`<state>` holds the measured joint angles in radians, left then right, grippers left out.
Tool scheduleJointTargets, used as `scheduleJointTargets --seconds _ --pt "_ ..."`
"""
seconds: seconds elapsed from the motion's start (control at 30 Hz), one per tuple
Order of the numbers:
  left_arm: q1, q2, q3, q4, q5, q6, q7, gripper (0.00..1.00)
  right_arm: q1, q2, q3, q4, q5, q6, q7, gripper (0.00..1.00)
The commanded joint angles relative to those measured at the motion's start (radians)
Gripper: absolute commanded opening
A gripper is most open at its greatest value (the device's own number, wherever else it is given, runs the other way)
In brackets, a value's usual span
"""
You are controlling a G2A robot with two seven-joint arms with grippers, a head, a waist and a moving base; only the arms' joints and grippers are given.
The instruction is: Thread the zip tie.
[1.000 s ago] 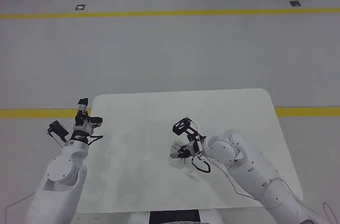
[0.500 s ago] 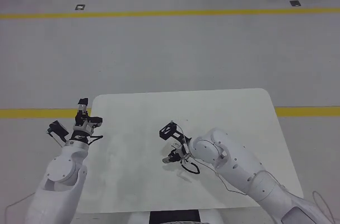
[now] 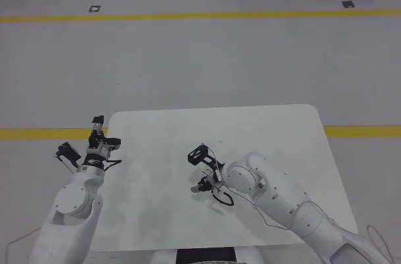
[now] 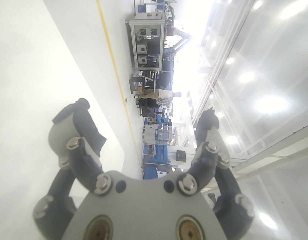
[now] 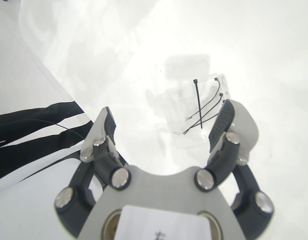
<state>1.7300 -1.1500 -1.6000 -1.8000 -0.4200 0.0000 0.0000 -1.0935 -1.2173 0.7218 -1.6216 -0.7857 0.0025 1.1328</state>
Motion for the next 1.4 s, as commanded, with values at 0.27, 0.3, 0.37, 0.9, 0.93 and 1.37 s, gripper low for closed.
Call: scheduleJointTargets --seconds 0.27,0.3,0.37,0.9,0.93,1.37 --pt "0.0 0.0 0.0 0.0 0.0 0.0 0.0 1.0 -0.022 0.008 0.02 -0.011 -0.052 0.017 -0.03 1.0" --pt "0.0 0.0 0.0 0.0 0.0 0.0 0.0 1.0 -0.025 0.01 0.022 -0.016 -0.058 0.02 -0.027 1.0" --pt "0.0 0.0 0.0 0.0 0.0 0.0 0.0 1.0 -0.031 0.012 0.028 -0.021 -0.069 0.022 -0.02 0.45" --pt "0.0 0.0 0.0 0.0 0.0 0.0 0.0 1.0 -0.075 0.024 0.077 -0.01 -0.026 -0.034 -0.041 0.15" --pt "0.0 0.0 0.0 0.0 0.0 0.0 0.0 1.0 -0.076 0.025 0.081 -0.004 -0.02 -0.037 -0.048 0.16" --pt "0.0 0.0 0.0 0.0 0.0 0.0 0.0 1.0 -0.068 0.017 0.084 0.075 0.011 -0.042 -0.112 0.18"
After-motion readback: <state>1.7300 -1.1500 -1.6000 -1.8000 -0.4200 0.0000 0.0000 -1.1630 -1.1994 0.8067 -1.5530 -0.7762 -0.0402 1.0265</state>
